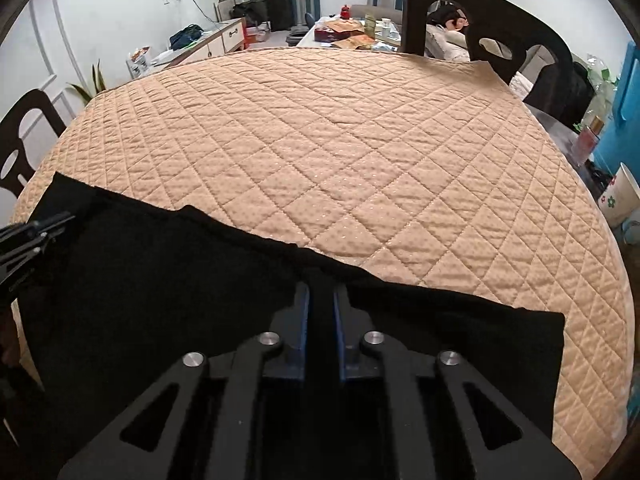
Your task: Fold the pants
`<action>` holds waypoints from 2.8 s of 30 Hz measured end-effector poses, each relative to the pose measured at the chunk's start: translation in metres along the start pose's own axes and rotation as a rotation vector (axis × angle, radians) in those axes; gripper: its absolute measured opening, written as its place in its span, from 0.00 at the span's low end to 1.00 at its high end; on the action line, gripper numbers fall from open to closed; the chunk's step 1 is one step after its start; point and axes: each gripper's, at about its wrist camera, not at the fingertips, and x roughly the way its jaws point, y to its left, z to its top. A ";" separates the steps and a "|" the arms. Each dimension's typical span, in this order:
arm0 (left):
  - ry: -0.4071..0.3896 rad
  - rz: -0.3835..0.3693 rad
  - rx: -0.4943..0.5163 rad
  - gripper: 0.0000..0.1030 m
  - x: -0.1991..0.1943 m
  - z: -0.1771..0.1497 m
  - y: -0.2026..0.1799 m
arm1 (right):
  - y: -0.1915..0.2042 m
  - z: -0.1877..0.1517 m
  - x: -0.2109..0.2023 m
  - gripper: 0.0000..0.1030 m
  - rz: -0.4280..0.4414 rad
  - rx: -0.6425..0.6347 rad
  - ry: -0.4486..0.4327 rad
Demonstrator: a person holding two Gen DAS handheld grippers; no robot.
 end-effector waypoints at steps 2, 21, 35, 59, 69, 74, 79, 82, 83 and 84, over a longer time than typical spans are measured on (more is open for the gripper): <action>-0.012 -0.004 -0.018 0.04 -0.010 -0.003 0.003 | 0.003 0.002 -0.005 0.08 -0.001 -0.008 -0.023; -0.276 -0.263 -0.051 0.05 -0.196 -0.226 0.010 | 0.013 -0.256 -0.182 0.08 0.250 0.144 -0.344; -0.284 -0.231 -0.016 0.58 -0.197 -0.206 -0.001 | -0.045 -0.307 -0.178 0.46 0.268 0.418 -0.347; -0.115 -0.067 0.085 0.06 -0.115 -0.155 -0.047 | -0.084 -0.317 -0.171 0.46 0.353 0.651 -0.422; -0.376 -0.081 -0.277 0.06 -0.221 -0.242 0.066 | -0.092 -0.319 -0.173 0.46 0.322 0.685 -0.438; -0.368 -0.118 -0.425 0.06 -0.219 -0.289 0.106 | -0.091 -0.317 -0.172 0.46 0.311 0.689 -0.442; -0.350 -0.174 -0.538 0.12 -0.205 -0.304 0.119 | -0.091 -0.314 -0.171 0.46 0.297 0.683 -0.436; -0.353 -0.202 -0.619 0.37 -0.203 -0.309 0.123 | -0.092 -0.314 -0.171 0.46 0.296 0.686 -0.437; -0.354 -0.204 -0.644 0.48 -0.203 -0.311 0.123 | -0.092 -0.314 -0.171 0.47 0.298 0.689 -0.439; -0.355 -0.213 -0.661 0.54 -0.203 -0.312 0.122 | -0.092 -0.314 -0.171 0.47 0.299 0.691 -0.440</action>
